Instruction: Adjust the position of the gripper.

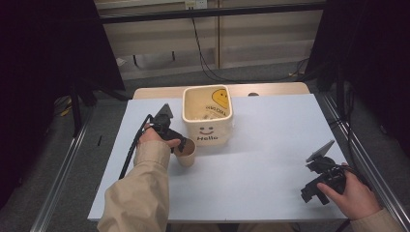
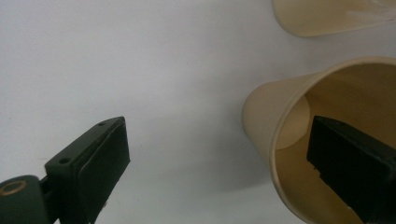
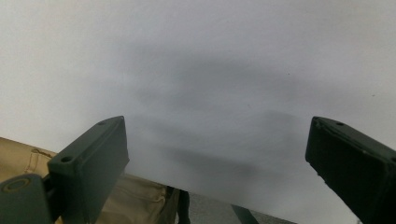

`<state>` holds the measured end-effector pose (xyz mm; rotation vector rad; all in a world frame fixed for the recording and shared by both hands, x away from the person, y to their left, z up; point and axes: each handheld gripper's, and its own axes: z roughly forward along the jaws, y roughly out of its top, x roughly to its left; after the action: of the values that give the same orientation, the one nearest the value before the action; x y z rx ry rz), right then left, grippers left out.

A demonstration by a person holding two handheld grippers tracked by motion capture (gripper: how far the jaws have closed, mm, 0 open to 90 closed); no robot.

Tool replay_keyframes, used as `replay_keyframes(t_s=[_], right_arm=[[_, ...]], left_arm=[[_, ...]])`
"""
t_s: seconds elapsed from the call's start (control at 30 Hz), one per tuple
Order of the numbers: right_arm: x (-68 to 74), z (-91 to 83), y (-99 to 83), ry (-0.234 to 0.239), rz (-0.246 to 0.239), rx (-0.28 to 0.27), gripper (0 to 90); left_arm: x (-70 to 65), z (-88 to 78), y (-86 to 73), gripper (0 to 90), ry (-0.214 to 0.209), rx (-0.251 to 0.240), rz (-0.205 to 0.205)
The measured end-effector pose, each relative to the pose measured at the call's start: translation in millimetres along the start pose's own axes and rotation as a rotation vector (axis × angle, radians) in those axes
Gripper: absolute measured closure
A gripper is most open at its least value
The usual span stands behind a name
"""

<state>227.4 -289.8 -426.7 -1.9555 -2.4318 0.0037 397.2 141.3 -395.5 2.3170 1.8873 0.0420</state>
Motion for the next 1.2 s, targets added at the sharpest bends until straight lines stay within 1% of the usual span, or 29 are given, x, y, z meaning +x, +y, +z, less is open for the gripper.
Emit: replay_keyframes(t_s=[0.03, 0.17, 0.2, 0.23, 0.27, 0.33, 0.37, 0.4, 0.43, 0.47, 0.53, 0.57, 0.6, 0.63, 0.67, 0.73, 0.77, 0.83, 0.97, 1.0, 1.03, 1.07, 1.1, 1.2], right_arm=[[-0.6, 0.0, 0.2, 0.001, -0.011, -0.006, 5.6], [-0.5, -0.1, 0.4, 0.003, -0.005, -0.003, 5.7], [-0.5, 0.0, 0.7, 0.002, -0.005, -0.005, 5.7], [-0.5, 0.0, 0.7, 0.002, -0.005, -0.005, 5.7], [-0.6, -0.3, 1.0, 0.002, -0.003, -0.001, 5.7], [-0.8, 0.0, 1.2, 0.006, 0.003, 0.003, 5.7], [-0.6, 0.3, 1.4, 0.005, 0.004, 0.004, 5.7], [-0.6, 0.3, 1.6, -0.003, 0.005, 0.006, 5.7], [-0.6, 0.3, 1.6, -0.003, 0.005, 0.006, 5.7], [-0.6, 1.0, 1.6, -0.001, 0.005, 0.018, 5.8], [-0.5, 1.4, 1.6, 0.005, 0.002, 0.017, 5.8], [-0.1, 1.3, 1.6, 0.006, -0.001, 0.023, 5.8], [-0.1, 1.3, 1.6, 0.006, -0.001, 0.023, 5.8], [0.1, 0.9, 1.6, 0.005, -0.003, 0.019, 5.8], [0.1, 0.9, 1.6, 0.005, -0.003, 0.019, 5.8], [0.4, 0.5, 1.4, -0.001, -0.001, 0.017, 5.8], [0.3, 0.0, 1.4, 0.004, -0.001, 0.017, 5.8], [0.4, -0.8, 1.2, 0.004, 0.004, 0.013, 5.8], [0.2, -1.5, 1.0, 0.002, 0.002, 0.015, 5.8], [0.0, -1.3, 1.1, 0.007, 0.000, 0.013, 5.8], [-0.3, -1.4, 1.0, 0.004, -0.004, 0.014, 5.8], [-0.3, -1.5, 1.0, 0.003, -0.004, 0.014, 5.8], [-0.2, -1.8, 0.9, 0.004, -0.002, 0.013, 5.8], [-0.2, -1.8, 0.9, 0.008, 0.005, 0.012, 5.8]], left_arm=[[0.3, -0.5, -0.1, 5.6, 0.000, -0.002, 0.002], [1.6, -3.1, 0.0, 5.6, -0.013, -0.002, -0.006], [1.5, -3.7, -0.3, 5.6, -0.019, -0.012, -0.013], [2.1, -4.8, -0.1, 5.6, -0.014, -0.010, -0.011], [2.3, -6.6, -0.2, 5.6, -0.025, -0.010, -0.015], [2.9, -8.1, -0.2, 5.6, -0.027, -0.011, -0.011], [3.0, -9.7, 0.0, 5.6, -0.038, -0.007, -0.017], [2.7, -10.2, -0.2, 5.5, -0.032, -0.018, -0.020], [2.7, -10.2, -0.2, 5.6, -0.032, -0.018, -0.020], [3.2, -13.5, 0.2, 5.5, -0.039, -0.012, -0.017], [3.6, -15.5, 0.5, 5.5, -0.032, -0.010, -0.011], [3.5, -17.2, 0.3, 5.1, -0.042, -0.011, -0.010], [4.0, -19.2, 0.5, 5.1, -0.036, -0.016, -0.002], [2.9, -23.2, 0.6, 4.9, -0.041, -0.019, -0.003], [2.9, -23.2, 0.6, 4.9, -0.041, -0.019, -0.003], [1.2, -28.5, 1.6, 4.9, -0.048, -0.010, -0.008], [0.3, -30.5, 2.0, 4.9, -0.045, -0.023, -0.008], [-0.7, -37.0, 4.0, 4.6, -0.046, -0.020, 0.002], [-3.9, -50.5, 7.7, 4.6, -0.051, -0.018, 0.007], [-4.4, -55.5, 9.0, 4.6, -0.050, -0.010, 0.010], [-5.2, -57.6, 9.4, 4.6, -0.055, -0.022, 0.001], [-4.4, -61.9, 10.8, 4.6, -0.046, -0.022, 0.010], [-5.1, -66.6, 11.8, 4.4, -0.048, -0.021, 0.002], [-5.0, -77.0, 14.4, 4.2, -0.047, -0.027, 0.007]])
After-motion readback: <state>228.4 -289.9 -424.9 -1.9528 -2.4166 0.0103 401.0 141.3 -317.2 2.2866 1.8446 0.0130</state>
